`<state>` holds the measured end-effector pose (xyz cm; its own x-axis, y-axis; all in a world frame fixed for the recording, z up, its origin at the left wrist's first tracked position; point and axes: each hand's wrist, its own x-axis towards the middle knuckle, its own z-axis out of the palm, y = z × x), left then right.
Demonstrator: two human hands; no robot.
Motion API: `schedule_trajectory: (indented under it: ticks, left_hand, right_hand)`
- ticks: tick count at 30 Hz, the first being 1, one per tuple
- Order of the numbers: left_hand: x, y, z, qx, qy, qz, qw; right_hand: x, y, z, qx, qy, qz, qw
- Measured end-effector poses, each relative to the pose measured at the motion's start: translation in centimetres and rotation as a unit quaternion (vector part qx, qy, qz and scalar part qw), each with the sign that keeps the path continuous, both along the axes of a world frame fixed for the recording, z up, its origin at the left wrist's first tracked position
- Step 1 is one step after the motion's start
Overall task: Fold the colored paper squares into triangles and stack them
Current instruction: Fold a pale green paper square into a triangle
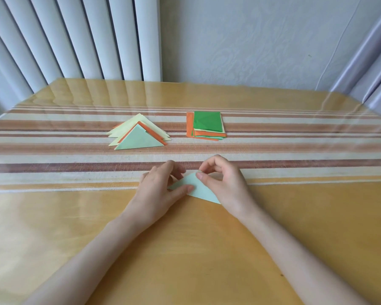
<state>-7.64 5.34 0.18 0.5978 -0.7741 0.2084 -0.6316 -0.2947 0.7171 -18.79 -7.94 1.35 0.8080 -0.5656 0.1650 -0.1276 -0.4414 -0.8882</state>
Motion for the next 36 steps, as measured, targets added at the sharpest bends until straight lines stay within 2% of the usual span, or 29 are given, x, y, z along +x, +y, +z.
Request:
schedule_trajectory:
  ticks: [3, 5, 9, 15, 22, 26, 29, 31, 36]
  left_hand:
    - [-0.1, 0.2, 0.5, -0.044, 0.023, -0.011, 0.999]
    - [-0.1, 0.4, 0.7, -0.069, 0.029, -0.011, 0.997]
    - [0.1, 0.7, 1.1, -0.134, 0.08, 0.002, 0.988]
    - [0.6, 0.9, 1.3, -0.136, 0.147, -0.005, 0.98]
    - [1.2, 1.3, 1.1, -0.13, 0.151, 0.005, 0.98]
    - [2.6, 2.6, 1.2, -0.122, 0.183, -0.001, 0.976]
    - [4.3, 3.3, 1.2, -0.11, 0.139, 0.048, 0.983]
    - [5.5, 3.5, 1.4, -0.1, 0.074, 0.107, 0.986]
    - [8.6, 3.3, 1.6, -0.056, -0.005, 0.214, 0.975]
  right_hand:
    - [0.1, 0.6, 0.8, 0.04, -0.078, 0.022, 0.996]
    - [0.1, 0.7, 1.0, 0.078, -0.095, 0.02, 0.992]
    - [0.1, 0.7, 1.2, 0.197, -0.054, 0.065, 0.977]
    - [-0.1, 0.3, 1.3, 0.21, -0.02, 0.066, 0.975]
    - [-0.2, -0.2, 1.2, 0.162, -0.017, 0.031, 0.986]
    - [0.8, 0.0, 1.0, 0.13, -0.012, 0.022, 0.991]
    - [3.1, 0.5, 1.2, 0.11, -0.008, 0.032, 0.993]
    - [5.4, 1.1, 1.2, 0.097, -0.016, 0.019, 0.995]
    - [11.3, 1.9, 0.1, -0.02, 0.004, -0.058, 0.998]
